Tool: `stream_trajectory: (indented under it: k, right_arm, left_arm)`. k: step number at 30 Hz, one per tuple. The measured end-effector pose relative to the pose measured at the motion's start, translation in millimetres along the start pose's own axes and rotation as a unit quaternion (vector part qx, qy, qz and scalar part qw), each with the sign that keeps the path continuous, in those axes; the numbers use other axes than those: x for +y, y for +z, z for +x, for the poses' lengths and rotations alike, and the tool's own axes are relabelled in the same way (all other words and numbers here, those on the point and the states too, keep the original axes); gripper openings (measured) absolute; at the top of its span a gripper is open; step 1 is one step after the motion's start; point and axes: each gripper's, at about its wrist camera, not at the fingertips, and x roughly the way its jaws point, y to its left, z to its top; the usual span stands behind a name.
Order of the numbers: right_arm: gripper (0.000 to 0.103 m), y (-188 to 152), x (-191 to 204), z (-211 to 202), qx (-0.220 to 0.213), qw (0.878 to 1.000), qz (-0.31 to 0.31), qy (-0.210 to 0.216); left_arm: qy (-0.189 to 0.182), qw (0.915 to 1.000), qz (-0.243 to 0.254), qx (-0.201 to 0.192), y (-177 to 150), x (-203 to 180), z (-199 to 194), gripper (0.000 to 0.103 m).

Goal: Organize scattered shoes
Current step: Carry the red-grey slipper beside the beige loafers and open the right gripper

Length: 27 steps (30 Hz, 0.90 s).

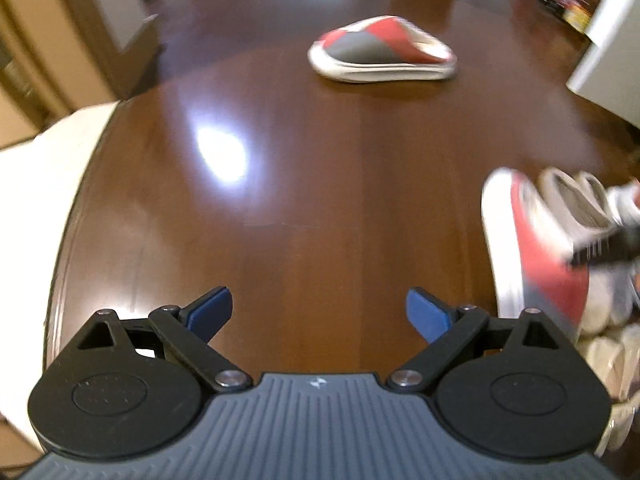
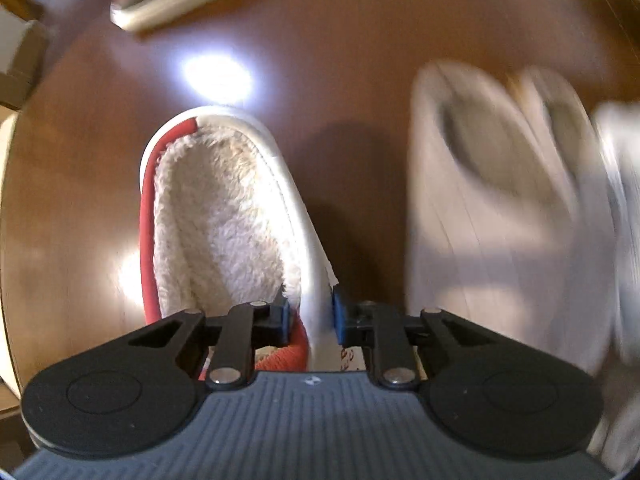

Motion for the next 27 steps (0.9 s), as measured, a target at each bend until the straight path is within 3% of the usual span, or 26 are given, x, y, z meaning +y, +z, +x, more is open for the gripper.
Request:
stream_trajectory:
  k: [2,4,5,7,11,15,17,19,21,27]
  right_arm:
    - [0.031,-34,-21,0,0.004,0.999,0.036,0.02]
    - [0.073,-77,-41,-16,-0.064,0.996,0.051,0.043]
    - [0.103,-93,-44,-24,-0.097,0.994,0.049,0.027]
    - [0.102,-135,-44,-40,-0.176,0.984,0.028,0.015]
    - [0.102,-178,-22,-32,-0.195,0.98,-0.042,0.029]
    - [0.102,-187,11,-4,-0.22,0.963,-0.154,-0.009]
    - [0.103,-186,15,8,-0.208,0.967,-0.145,-0.011]
    - [0.103,-193,20,23,-0.19,0.973,-0.123,-0.052]
    - [0.092,-207,29,27,-0.215,0.964,-0.131,-0.085]
    - [0.087,-220,29,16,-0.22,0.967,-0.042,-0.119]
  left_arm:
    - [-0.005,0.9998,0.022,-0.002,-2,-17,-5,0.096]
    - [-0.005,0.9992,0.038,-0.009,-2,-29,-9,0.096]
    - [-0.003,0.9987,0.049,-0.015,-3,-36,-12,0.096]
    - [0.0,0.998,0.059,-0.022,-4,-43,-15,0.096]
    - [0.002,0.9978,0.064,-0.018,-3,-50,-12,0.096]
    - [0.003,0.9981,0.061,-0.007,0,-47,-1,0.096]
    - [0.003,0.9983,0.058,-0.002,-1,-45,2,0.096]
    - [0.003,0.9985,0.054,0.005,-2,-43,5,0.096]
    - [0.0,0.9987,0.049,0.011,-3,-41,9,0.096]
    - [-0.001,0.9981,0.06,0.011,-5,-45,9,0.096]
